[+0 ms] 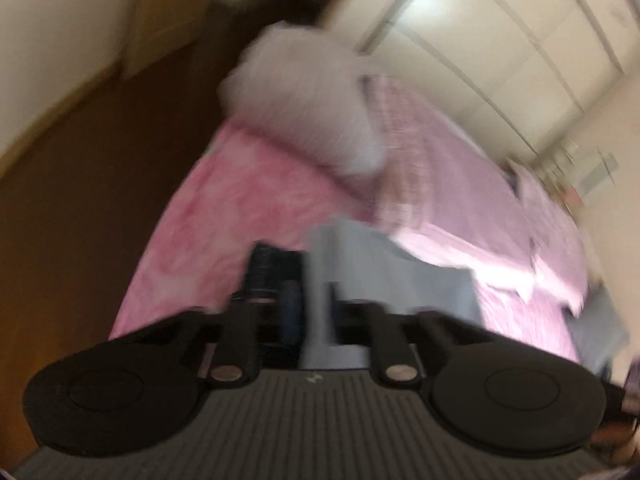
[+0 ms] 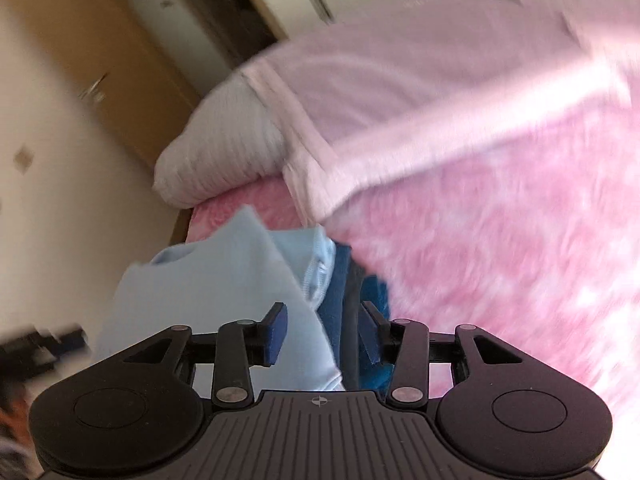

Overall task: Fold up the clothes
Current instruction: 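Lift the sweatshirt with both grippers and carry it toward the jeans stack, then lower the sweatshirt onto the jeans stack and open both grippers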

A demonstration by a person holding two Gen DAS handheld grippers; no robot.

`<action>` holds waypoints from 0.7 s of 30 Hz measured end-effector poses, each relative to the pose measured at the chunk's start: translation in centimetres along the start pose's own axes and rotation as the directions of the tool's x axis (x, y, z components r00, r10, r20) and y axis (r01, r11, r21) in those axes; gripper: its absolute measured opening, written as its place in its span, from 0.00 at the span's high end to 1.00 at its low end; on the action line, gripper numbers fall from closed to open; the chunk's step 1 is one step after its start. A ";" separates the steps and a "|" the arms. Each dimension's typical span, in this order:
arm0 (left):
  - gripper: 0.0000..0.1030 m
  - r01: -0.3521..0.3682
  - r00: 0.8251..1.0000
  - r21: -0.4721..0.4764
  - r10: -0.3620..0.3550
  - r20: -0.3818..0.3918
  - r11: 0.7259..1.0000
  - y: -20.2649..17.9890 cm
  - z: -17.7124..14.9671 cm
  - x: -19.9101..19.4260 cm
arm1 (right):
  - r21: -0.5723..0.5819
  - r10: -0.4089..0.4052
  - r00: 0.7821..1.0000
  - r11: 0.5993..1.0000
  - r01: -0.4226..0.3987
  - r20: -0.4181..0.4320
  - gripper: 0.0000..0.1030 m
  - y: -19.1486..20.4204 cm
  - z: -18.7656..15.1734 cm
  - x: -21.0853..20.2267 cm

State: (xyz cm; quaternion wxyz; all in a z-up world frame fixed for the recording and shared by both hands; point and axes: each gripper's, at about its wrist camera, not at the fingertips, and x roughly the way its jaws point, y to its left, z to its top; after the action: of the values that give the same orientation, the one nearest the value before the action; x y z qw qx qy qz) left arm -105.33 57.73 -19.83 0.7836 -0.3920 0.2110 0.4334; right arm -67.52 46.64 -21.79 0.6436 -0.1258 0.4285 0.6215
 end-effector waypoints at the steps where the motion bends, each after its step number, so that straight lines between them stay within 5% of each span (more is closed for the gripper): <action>1: 1.00 0.014 1.000 0.052 -0.014 -0.011 0.999 -1.4 -0.5 -0.1 | -0.048 0.005 1.000 0.999 -0.005 0.006 0.58 1.1 -0.6 -0.4; 3: 1.00 0.027 0.999 0.114 -0.021 -0.048 0.993 -2.9 -1.8 0.7 | -0.126 0.018 1.000 0.992 -0.018 -0.001 0.58 3.1 -1.9 -0.5; 7: 1.00 -0.074 0.992 0.233 0.095 -0.082 0.970 -2.7 -5.6 3.2 | -0.221 -0.017 0.999 0.975 0.005 -0.050 0.59 5.4 -5.1 0.5; 13: 0.97 -0.082 0.995 0.211 0.093 -0.045 0.974 -0.6 -8.4 5.3 | -0.362 -0.118 0.987 0.930 0.071 -0.108 0.65 6.2 -10.0 3.0; 21: 0.99 -0.065 0.998 0.183 0.065 0.004 0.981 -1.8 -7.8 0.7 | -0.352 -0.119 0.993 0.930 0.107 -0.012 0.65 6.3 -9.4 0.5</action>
State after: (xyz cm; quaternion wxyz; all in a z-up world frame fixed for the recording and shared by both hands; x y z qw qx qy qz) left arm -103.33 51.33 -24.27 0.8015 -0.3117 0.2633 0.4372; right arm -77.06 41.65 -25.45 0.6383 -0.2730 0.3137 0.6477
